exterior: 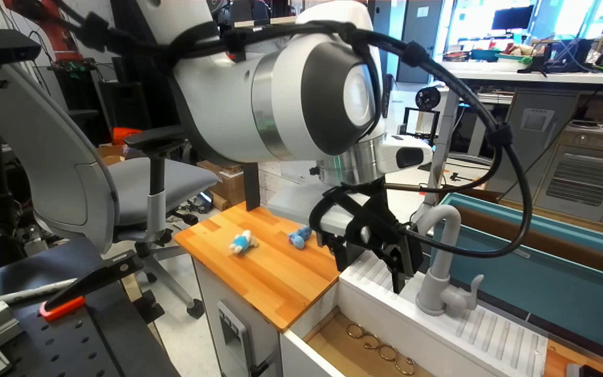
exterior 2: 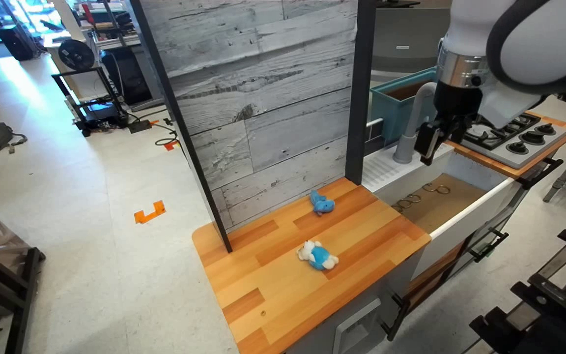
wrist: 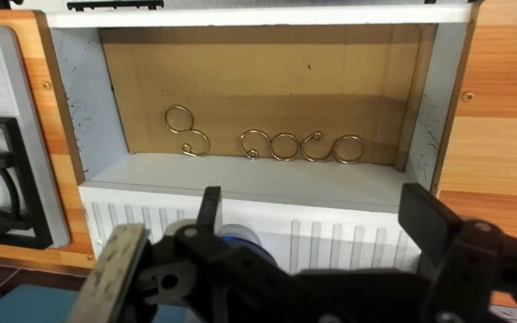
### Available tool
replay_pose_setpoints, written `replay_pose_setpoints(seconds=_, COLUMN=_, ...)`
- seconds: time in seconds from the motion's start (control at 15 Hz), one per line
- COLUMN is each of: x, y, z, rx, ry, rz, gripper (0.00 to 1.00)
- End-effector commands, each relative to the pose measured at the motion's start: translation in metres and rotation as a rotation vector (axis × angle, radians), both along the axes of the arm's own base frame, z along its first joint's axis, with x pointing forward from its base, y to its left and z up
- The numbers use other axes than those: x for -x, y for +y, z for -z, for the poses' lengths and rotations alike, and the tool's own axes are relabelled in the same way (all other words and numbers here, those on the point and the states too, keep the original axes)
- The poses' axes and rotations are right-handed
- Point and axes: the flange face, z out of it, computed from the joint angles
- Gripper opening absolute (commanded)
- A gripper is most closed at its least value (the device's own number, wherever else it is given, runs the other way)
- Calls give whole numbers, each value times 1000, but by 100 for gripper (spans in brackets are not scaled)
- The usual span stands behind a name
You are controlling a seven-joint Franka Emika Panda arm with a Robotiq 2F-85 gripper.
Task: Slide the tap to the left
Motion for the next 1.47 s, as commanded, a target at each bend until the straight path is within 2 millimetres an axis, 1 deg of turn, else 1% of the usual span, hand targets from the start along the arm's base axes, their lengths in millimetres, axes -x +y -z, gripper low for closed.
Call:
replay_pose_setpoints(seconds=0.0, x=-13, y=15, z=15, rx=44, ry=-85, rz=-58, gripper=100)
replay_pose_setpoints(seconds=0.33, x=-10, y=19, z=20, rx=125, ry=-161, rz=-113, gripper=100)
replay_pose_setpoints(seconds=0.73, x=-5, y=29, z=32, rx=209, ry=-213, rz=-176, gripper=100)
replay_pose_setpoints(seconds=1.13, x=-15, y=38, z=46, rx=252, ry=-263, rz=-182, gripper=100)
replay_pose_setpoints(seconds=1.4, x=-23, y=58, z=51, rx=236, ry=-291, rz=-192, gripper=100)
